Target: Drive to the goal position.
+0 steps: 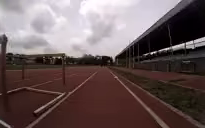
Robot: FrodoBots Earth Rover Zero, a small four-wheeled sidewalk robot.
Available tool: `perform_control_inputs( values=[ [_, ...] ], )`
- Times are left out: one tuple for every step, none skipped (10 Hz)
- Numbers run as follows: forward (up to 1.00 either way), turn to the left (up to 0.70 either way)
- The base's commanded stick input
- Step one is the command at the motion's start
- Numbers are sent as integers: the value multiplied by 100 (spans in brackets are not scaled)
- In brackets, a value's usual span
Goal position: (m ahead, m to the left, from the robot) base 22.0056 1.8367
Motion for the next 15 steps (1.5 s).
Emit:
perform_control_inputs(
  values=[
    [0, 0],
    [0, 0],
    [0, 0],
    [0, 0],
    [26, 0],
    [70, 0],
    [70, 0],
    [70, 0],
    [70, 0],
    [70, 0],
    [70, 0],
    [70, 0],
    [70, 0],
    [70, 0],
    [70, 0]
  ],
)
